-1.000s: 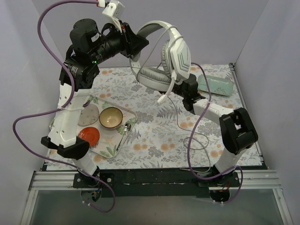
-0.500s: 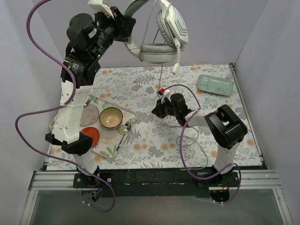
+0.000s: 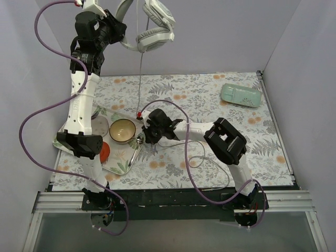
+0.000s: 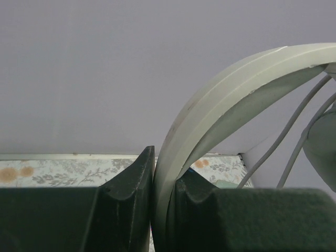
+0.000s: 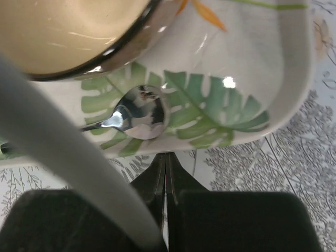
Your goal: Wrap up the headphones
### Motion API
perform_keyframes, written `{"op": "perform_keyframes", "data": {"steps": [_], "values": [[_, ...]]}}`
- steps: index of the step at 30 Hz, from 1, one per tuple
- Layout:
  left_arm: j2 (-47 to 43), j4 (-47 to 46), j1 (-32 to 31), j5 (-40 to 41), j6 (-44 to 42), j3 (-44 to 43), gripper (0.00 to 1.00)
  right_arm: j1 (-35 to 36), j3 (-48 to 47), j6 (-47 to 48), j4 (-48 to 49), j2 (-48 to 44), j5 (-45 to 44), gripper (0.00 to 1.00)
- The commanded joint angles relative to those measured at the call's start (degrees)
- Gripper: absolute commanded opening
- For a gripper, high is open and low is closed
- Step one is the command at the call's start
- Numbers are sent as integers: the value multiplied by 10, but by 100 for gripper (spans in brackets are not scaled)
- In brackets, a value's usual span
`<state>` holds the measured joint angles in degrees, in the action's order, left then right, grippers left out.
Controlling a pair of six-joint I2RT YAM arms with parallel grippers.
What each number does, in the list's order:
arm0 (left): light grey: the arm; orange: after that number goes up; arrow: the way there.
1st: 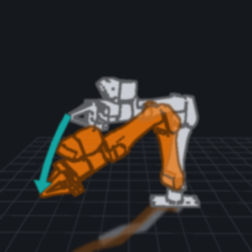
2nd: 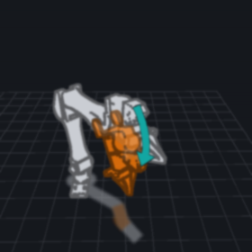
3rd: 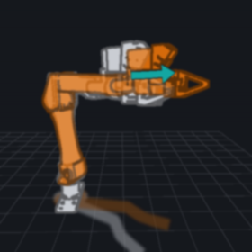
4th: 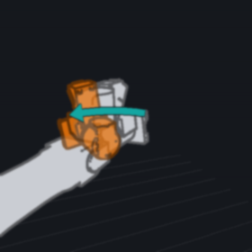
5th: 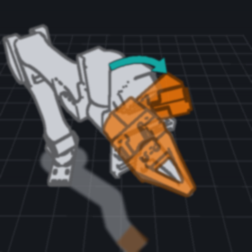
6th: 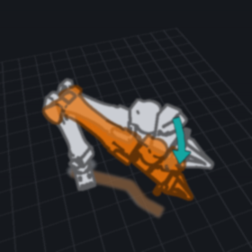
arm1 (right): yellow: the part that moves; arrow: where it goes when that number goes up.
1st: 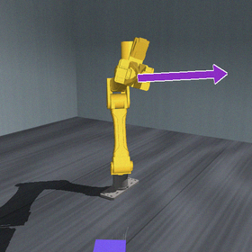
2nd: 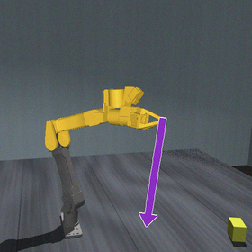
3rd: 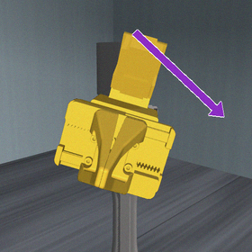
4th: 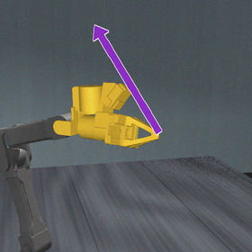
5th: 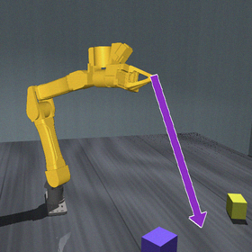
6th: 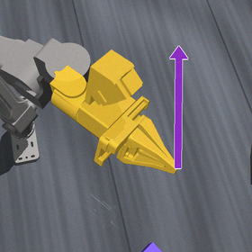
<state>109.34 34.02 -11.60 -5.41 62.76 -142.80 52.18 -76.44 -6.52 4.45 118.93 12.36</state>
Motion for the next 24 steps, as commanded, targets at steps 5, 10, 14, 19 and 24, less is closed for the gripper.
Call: {"op": "perform_keyframes", "data": {"steps": [5,10,14,19,24], "values": [[-12,-90,28,47,26,15,0,89,-187,56,-207,49,-45,1],[1,-166,26,146,-88,72,0,101,-132,63,-240,-44,-102,1],[10,-238,25,196,-196,145,0,115,-103,82,-287,-139,-142,1],[30,-301,16,239,-307,209,0,134,-114,102,-352,-219,-175,1],[11,-432,-16,276,-459,343,0,133,-131,128,-362,-339,-254,1]]}}
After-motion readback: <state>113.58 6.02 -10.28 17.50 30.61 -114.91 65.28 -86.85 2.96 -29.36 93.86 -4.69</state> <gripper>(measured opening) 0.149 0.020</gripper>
